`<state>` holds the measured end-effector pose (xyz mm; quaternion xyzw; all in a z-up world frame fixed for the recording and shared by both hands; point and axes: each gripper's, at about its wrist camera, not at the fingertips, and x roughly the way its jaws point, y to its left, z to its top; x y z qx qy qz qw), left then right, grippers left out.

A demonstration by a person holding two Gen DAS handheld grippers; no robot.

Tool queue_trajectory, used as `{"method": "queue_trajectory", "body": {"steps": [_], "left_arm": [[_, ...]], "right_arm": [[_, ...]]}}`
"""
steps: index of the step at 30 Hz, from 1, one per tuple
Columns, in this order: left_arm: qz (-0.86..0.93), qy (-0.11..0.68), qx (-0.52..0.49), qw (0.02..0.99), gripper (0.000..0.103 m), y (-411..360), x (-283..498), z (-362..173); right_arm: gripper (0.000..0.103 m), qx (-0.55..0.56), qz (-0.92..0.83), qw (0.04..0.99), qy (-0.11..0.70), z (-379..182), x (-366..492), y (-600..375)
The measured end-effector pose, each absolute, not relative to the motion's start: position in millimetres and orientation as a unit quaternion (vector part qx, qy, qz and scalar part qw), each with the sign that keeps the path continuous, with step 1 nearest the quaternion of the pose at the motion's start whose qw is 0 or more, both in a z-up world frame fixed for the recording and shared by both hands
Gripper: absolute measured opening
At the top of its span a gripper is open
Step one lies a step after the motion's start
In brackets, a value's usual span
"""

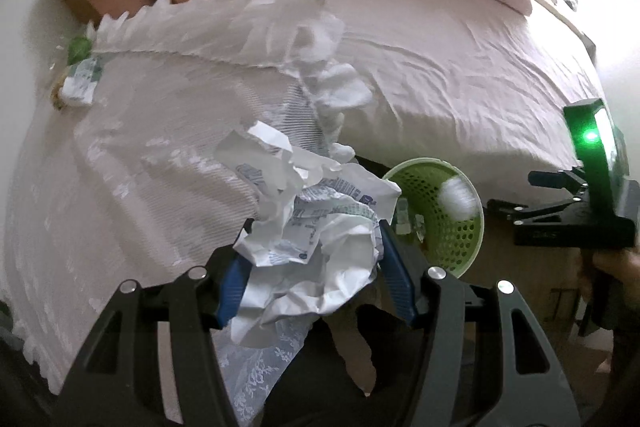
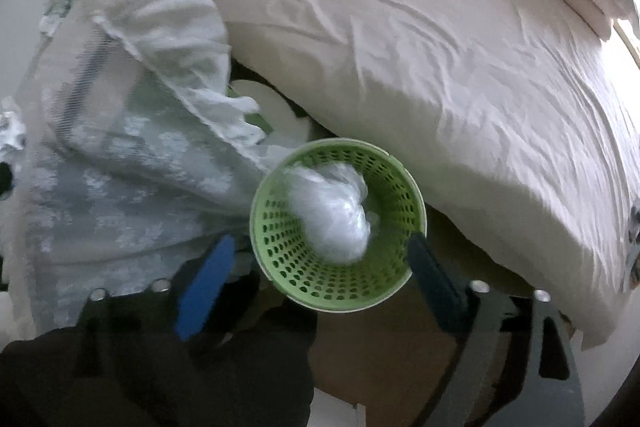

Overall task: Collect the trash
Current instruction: 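Carry both items to the green wastebasket and open both tools over it, then move both tools back over the bed toward the green packets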

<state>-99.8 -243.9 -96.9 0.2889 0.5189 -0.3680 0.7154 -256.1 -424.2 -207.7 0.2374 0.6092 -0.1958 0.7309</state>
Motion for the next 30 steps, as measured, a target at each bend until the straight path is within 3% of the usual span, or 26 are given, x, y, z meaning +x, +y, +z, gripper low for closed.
{"method": "queue_trajectory", "body": {"steps": [21, 24, 27, 30], "left_arm": [[-0.479, 0.496, 0.379, 0.617, 0.059, -326.2, -166.1, -127.5], [-0.489, 0.487, 0.388, 0.611, 0.080, -332.4, -177.6, -127.6], [-0.498, 0.475, 0.388, 0.613, 0.088, -334.9, -183.2, -123.4], [-0.497, 0.473, 0.388, 0.616, 0.089, -336.1, -184.0, -122.2]], "right_arm": [[0.099, 0.282, -0.271, 0.707, 0.589, -216.2, -310.7, -472.9], [0.099, 0.284, -0.273, 0.704, 0.590, -217.7, -314.5, -473.8], [0.099, 0.290, -0.274, 0.702, 0.590, -219.3, -318.1, -474.3], [0.099, 0.290, -0.275, 0.701, 0.590, -220.7, -319.2, -471.5]]}}
